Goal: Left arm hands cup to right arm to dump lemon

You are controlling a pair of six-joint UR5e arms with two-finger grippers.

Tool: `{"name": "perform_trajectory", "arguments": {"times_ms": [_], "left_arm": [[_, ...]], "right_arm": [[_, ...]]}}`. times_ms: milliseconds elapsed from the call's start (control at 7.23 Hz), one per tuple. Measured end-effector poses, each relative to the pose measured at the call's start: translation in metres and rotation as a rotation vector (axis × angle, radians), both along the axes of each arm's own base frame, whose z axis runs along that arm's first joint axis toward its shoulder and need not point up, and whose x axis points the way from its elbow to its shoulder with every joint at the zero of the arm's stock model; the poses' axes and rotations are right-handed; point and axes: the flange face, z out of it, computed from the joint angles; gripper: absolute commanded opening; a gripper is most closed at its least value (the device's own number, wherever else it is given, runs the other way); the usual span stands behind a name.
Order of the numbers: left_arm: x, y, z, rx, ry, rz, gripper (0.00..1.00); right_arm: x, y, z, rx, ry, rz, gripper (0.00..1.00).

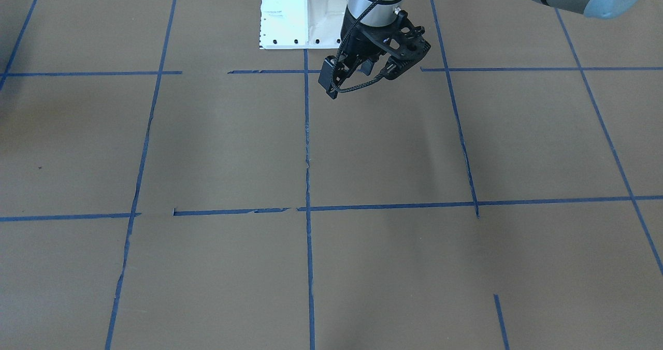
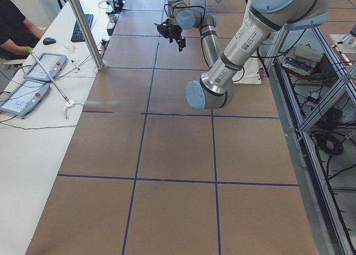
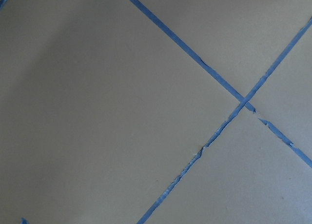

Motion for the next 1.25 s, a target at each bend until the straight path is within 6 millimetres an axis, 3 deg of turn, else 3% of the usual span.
{"name": "perform_trajectory", "arguments": {"times_ms": [554, 1246], "left_arm": [[0.000, -0.001, 0.007, 0.009, -0.014, -0.003, 1.00], [-0.001, -0.003, 0.009, 0.023, -0.030, -0.023, 1.00]], "right_arm": [[0.020, 0.015, 0.002, -0.008, -0.263, -0.012, 0.03], [0.031, 0.022, 0.004, -0.011, -0.403, -0.019, 0.01]]}}
